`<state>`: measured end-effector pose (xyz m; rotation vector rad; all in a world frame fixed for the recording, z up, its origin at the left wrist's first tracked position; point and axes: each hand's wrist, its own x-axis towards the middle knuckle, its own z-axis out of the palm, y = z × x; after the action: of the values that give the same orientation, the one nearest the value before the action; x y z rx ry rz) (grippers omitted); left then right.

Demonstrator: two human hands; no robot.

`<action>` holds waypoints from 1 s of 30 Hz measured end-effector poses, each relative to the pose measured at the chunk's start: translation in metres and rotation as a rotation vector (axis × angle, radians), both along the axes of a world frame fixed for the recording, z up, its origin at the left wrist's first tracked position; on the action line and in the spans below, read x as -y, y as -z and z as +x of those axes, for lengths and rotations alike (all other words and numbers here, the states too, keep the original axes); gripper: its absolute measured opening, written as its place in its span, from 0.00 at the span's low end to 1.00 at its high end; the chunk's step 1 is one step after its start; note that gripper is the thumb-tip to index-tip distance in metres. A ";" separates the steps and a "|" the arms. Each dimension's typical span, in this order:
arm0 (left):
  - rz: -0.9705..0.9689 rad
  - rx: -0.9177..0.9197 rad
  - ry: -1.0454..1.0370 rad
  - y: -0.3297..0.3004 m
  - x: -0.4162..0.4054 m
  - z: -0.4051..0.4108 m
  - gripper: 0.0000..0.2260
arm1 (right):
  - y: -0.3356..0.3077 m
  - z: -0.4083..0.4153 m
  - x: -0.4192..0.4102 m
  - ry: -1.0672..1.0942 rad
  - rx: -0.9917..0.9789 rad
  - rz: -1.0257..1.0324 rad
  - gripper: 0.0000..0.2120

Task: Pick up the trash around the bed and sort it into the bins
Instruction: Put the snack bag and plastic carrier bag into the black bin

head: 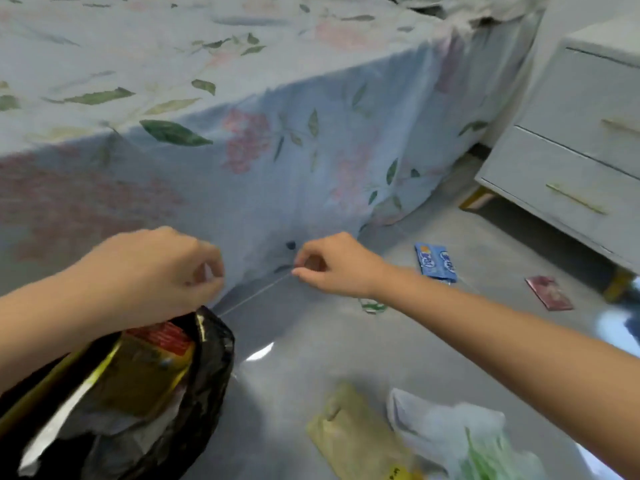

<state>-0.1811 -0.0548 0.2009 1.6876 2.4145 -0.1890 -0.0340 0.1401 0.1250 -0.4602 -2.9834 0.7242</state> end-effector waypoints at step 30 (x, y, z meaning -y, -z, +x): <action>-0.283 0.739 0.167 0.306 -0.199 0.223 0.15 | 0.229 0.312 -0.058 0.457 0.668 -0.436 0.41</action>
<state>0.0423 0.1443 -0.1055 1.4793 1.6282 0.0645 0.2783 0.1979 -0.1035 -1.6282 -3.0159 1.3794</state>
